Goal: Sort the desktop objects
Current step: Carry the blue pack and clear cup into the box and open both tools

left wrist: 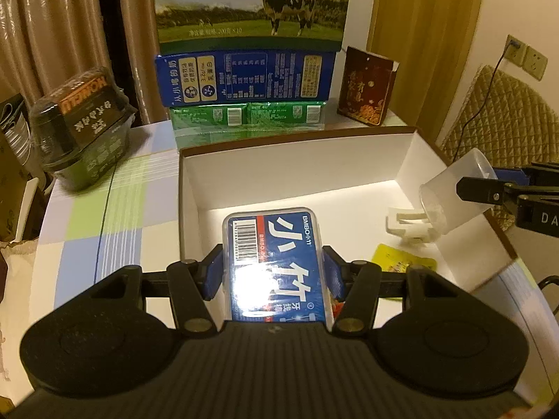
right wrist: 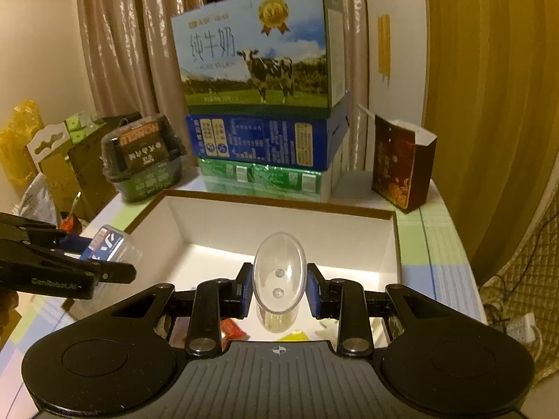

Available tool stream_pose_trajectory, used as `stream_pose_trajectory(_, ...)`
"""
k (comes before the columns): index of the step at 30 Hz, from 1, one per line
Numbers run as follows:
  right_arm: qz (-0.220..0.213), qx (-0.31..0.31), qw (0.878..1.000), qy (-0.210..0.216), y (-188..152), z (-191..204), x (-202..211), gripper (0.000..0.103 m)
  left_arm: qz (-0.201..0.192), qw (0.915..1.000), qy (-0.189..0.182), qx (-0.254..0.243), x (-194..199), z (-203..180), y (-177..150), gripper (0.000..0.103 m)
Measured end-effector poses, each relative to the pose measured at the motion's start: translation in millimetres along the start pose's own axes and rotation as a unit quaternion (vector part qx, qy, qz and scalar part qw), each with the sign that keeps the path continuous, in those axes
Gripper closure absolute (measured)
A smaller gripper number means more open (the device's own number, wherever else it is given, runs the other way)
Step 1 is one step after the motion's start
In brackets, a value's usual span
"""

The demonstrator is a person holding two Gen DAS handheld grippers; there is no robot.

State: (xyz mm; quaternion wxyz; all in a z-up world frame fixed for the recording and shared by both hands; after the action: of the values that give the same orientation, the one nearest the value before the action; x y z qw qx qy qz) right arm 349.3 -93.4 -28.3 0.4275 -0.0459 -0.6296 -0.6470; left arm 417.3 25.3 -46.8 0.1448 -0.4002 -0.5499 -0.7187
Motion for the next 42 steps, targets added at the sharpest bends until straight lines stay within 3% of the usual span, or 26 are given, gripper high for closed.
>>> stream_pose_trajectory(10, 0.026, 0.007, 1.0, -0.001, 19.2, -12.8, -52.2, 0.075, 0.028, 0.9996, 0.001, -0.004, -53.0, 4.6, 26.1, 0.05)
stream_pose_trajectory(20, 0.055, -0.002, 0.998, -0.011, 17.8, -27.2, -94.2, 0.075, 0.06, 0.9982, 0.005, -0.003, -101.1, 14.8, 35.4, 0.05)
stream_pose_trajectory(42, 0.071, -0.024, 0.997, -0.033, 15.1, -52.2, -114.5, 0.075, 0.088, 0.9958, 0.022, -0.01, -149.2, 12.9, 41.5, 0.05)
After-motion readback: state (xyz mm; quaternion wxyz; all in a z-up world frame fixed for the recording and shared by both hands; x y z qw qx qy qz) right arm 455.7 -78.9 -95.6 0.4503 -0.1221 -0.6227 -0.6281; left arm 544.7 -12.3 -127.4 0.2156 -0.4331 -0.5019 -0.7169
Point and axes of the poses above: each gripper's, at about its wrist camera, not at the fingertips, and x roughly against the way its jaws point, z to its left, y to its top, the point moved 3 cm from there along -x, roughly the way its jaws point, and after that the axes turned 8 degrees about -x, right-handed, at the moved point
